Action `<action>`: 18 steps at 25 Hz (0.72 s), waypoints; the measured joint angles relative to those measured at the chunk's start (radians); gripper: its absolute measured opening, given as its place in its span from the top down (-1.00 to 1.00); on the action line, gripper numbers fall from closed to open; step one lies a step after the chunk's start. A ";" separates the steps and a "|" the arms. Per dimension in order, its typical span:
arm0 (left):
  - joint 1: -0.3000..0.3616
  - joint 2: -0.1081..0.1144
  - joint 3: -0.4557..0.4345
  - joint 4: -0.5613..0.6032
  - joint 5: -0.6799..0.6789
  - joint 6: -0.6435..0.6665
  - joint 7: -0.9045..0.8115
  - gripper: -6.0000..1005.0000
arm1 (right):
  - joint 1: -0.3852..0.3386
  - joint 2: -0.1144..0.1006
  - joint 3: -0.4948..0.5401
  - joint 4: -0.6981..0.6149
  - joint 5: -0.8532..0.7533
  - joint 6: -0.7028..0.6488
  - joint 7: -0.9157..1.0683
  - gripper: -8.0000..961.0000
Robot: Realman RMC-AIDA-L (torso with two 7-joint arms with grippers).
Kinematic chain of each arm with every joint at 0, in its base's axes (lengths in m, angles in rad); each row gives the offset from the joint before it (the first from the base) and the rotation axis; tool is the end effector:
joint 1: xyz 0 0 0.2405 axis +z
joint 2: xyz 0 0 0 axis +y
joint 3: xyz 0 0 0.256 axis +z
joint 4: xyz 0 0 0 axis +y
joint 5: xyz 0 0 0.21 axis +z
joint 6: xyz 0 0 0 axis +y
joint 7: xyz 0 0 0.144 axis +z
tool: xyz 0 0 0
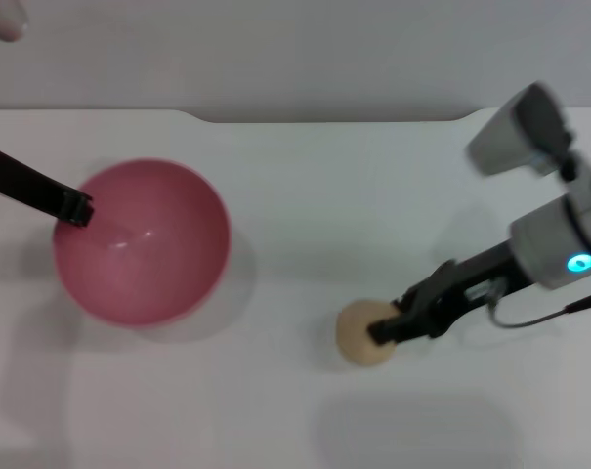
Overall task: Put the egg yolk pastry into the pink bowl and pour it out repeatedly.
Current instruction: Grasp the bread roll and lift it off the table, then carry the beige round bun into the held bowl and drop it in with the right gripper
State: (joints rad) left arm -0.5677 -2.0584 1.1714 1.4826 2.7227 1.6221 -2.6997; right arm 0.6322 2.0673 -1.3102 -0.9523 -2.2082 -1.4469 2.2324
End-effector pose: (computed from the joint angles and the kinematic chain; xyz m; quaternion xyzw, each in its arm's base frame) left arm -0.2029 0.3643 0.0686 -0.8440 -0.4329 0.1428 0.2827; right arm 0.2000 0.3464 -0.0441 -0.9419 0.3326 -0.0368 0.0290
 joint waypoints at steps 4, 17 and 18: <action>-0.028 -0.001 0.055 -0.040 -0.004 -0.007 -0.014 0.99 | -0.061 -0.001 0.164 -0.139 0.045 -0.115 -0.067 0.27; -0.208 -0.017 0.391 -0.161 -0.101 -0.078 -0.129 0.99 | -0.047 0.000 0.145 -0.376 0.173 -0.246 -0.134 0.48; -0.215 -0.017 0.400 -0.161 -0.119 -0.083 -0.129 0.99 | -0.035 0.001 0.124 -0.359 0.171 -0.240 -0.141 0.50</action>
State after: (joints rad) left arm -0.7822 -2.0758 1.5711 1.3216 2.6033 1.5387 -2.8287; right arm 0.5976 2.0684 -1.1866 -1.3113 -2.0367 -1.6868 2.0916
